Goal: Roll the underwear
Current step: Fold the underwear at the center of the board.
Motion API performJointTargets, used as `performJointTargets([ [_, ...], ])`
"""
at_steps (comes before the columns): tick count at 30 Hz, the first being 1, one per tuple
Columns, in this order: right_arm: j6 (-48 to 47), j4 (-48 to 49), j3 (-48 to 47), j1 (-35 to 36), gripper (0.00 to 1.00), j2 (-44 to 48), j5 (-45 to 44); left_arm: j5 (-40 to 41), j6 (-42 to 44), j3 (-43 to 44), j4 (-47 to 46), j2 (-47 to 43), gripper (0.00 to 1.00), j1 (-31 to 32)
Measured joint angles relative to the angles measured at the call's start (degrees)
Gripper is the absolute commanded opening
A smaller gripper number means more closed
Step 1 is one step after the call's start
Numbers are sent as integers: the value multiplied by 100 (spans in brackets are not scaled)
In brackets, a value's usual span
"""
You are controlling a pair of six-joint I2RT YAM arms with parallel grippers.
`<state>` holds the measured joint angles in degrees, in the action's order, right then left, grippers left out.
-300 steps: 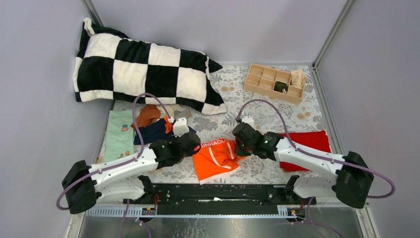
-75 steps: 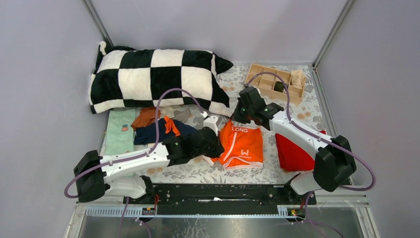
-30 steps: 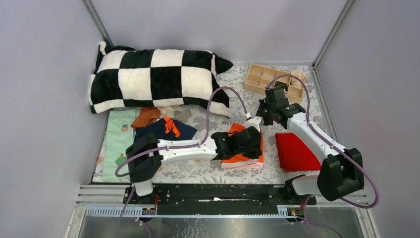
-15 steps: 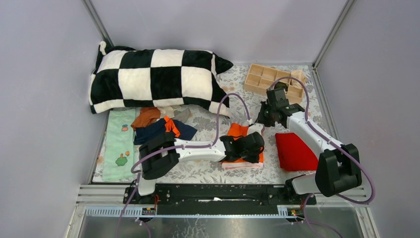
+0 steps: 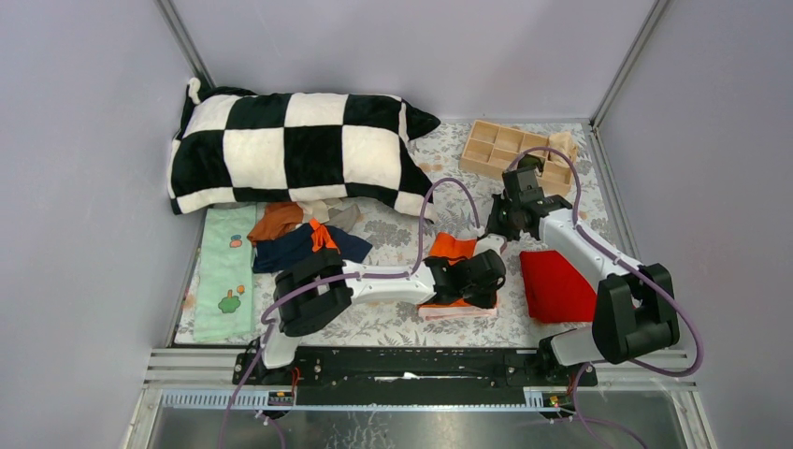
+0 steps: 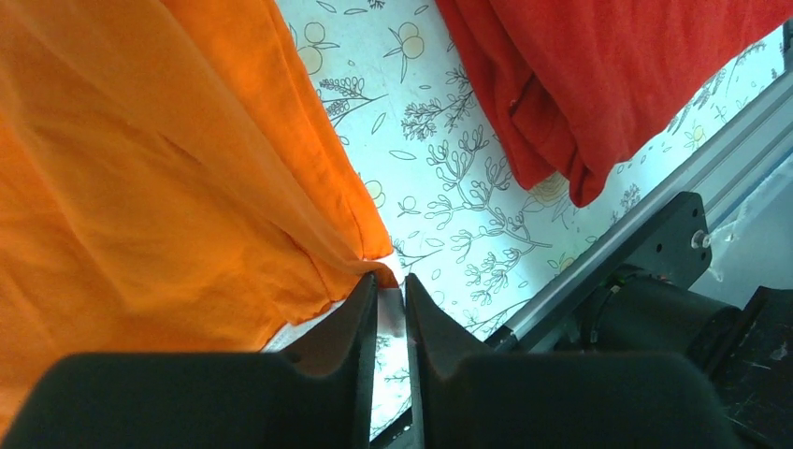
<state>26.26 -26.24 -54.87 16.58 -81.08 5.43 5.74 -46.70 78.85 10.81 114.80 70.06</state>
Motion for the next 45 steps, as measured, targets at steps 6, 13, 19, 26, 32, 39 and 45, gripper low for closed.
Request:
performJointTargets([
  [6, -55, -4, 11, -15, 7, -66, -181, -63, 35, 17, 2, -15, 37, 0],
  [13, -101, -28, 11, -17, 30, -70, -535, -66, 61, -59, 31, -621, 40, -11],
  [19, -142, -92, 9, -22, 45, -70, -898, 299, 76, -868, 87, -1998, 42, -125],
  [26, -173, -409, -122, -24, 30, 85, -1440, 1045, 13, -2271, 522, -3318, 44, -450],
  [32, -87, -208, -37, -37, 31, 730, -525, 1384, -146, -2970, 776, -3703, 49, -487],
  [39, 299, 437, 861, -35, 28, 809, 612, 1467, -439, -3359, 649, -3652, 49, -487],
  [45, 352, 518, 1093, -35, 28, 310, 422, 1342, -647, -3493, 184, -3279, 50, -490],
])
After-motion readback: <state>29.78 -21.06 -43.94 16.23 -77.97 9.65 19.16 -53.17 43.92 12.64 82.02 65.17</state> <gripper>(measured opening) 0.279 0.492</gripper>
